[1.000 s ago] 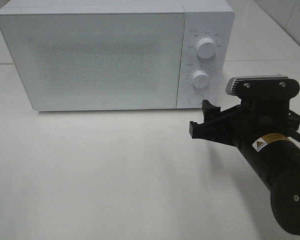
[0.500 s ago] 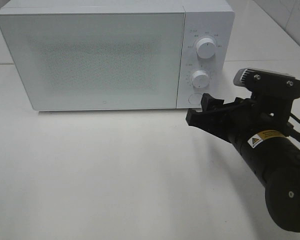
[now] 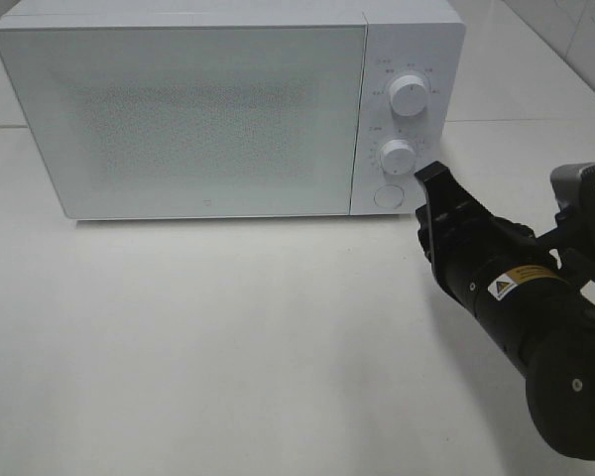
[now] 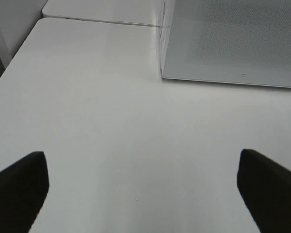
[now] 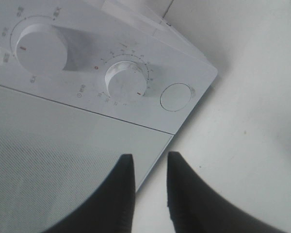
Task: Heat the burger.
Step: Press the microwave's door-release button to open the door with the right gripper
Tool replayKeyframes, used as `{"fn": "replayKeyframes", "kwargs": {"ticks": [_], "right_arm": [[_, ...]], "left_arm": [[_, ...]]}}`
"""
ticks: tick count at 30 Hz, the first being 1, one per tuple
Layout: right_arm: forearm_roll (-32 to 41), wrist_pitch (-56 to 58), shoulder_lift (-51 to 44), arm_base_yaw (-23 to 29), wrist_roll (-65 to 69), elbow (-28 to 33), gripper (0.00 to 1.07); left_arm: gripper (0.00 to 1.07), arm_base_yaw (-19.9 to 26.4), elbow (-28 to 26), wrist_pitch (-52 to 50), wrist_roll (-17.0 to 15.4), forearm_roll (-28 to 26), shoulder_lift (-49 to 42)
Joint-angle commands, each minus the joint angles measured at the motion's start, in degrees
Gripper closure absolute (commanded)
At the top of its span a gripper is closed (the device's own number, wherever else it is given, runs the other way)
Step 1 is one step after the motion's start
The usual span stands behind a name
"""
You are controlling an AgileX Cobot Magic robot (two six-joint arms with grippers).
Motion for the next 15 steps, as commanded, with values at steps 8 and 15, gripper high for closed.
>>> {"fn": "replayKeyframes", "kwargs": {"ticks": [8,15], "right_arm": [[-0.40,0.11,-0.11,0.11,19.71,-0.34,1.02],[-0.40,0.34,-0.11,0.11,24.92,-0.34,1.07]], "left_arm": [[0.09,0.06,0.00,0.11,0.06,-0.29,-1.03],[0.09,0.06,0.00,0.11,0.06,-0.29,-1.03]]}}
